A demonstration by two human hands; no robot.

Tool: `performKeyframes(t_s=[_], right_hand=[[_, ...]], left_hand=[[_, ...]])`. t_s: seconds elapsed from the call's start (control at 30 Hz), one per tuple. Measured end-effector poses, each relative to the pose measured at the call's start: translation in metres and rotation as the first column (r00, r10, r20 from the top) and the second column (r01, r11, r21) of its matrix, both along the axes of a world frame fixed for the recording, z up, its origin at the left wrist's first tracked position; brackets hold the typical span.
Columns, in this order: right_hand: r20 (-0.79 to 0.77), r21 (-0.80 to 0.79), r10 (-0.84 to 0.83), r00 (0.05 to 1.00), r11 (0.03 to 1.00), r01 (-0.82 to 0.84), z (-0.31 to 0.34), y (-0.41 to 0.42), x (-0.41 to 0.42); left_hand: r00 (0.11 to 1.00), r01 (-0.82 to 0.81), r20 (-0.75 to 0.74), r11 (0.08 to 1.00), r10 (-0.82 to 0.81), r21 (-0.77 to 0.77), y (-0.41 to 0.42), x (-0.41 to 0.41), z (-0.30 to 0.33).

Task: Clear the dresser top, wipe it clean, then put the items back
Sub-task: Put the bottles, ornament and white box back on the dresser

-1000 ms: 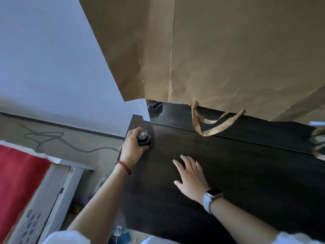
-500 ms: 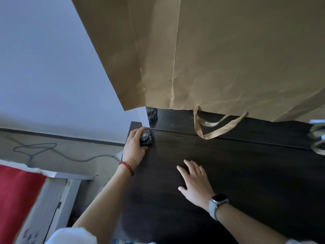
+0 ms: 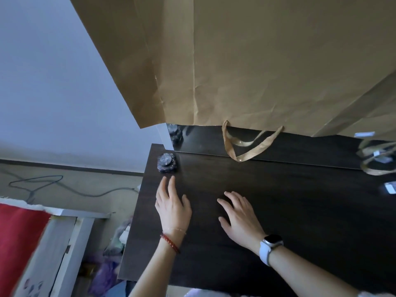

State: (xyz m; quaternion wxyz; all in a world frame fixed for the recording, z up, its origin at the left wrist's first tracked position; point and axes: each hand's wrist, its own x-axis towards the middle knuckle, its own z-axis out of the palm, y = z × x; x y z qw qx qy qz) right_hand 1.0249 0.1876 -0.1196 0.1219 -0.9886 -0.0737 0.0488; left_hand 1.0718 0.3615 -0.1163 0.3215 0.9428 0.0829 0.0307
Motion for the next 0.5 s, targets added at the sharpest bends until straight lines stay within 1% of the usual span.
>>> performKeyframes(t_s=[0.1,0.17,0.23,0.33,0.4,0.47,0.5], right_hand=[[0.022,0.049,-0.073,0.997,0.996,0.072,0.006,-0.028,-0.017],[0.025,0.074,-0.152,0.988,0.986,0.15,0.008,-0.056,-0.036],[0.027,0.106,-0.257,0.966,0.962,0.253,0.011,-0.089,-0.06],[0.054,0.138,-0.421,0.905,0.901,0.411,0.019,-0.15,-0.107],[0.096,0.125,-0.504,0.858,0.862,0.492,0.025,-0.196,-0.144],[0.095,0.124,-0.584,0.806,0.811,0.572,0.032,-0.242,-0.182],[0.091,0.131,-0.626,0.774,0.778,0.614,0.036,-0.267,-0.205]], left_hand=[[0.988,0.154,-0.039,0.987,-0.152,0.036,-0.038,-0.027,-0.001],[0.961,0.276,-0.049,0.957,-0.273,0.09,-0.069,-0.035,0.003],[0.919,0.395,-0.05,0.914,-0.392,0.091,-0.105,-0.044,0.009],[0.847,0.531,-0.024,0.844,-0.531,0.076,-0.173,-0.064,0.015],[0.795,0.607,-0.029,0.791,-0.606,0.08,-0.228,-0.083,0.025],[0.738,0.675,-0.058,0.733,-0.673,0.081,-0.285,-0.109,0.032],[0.707,0.707,-0.049,0.703,-0.705,0.077,-0.317,-0.126,0.035]])
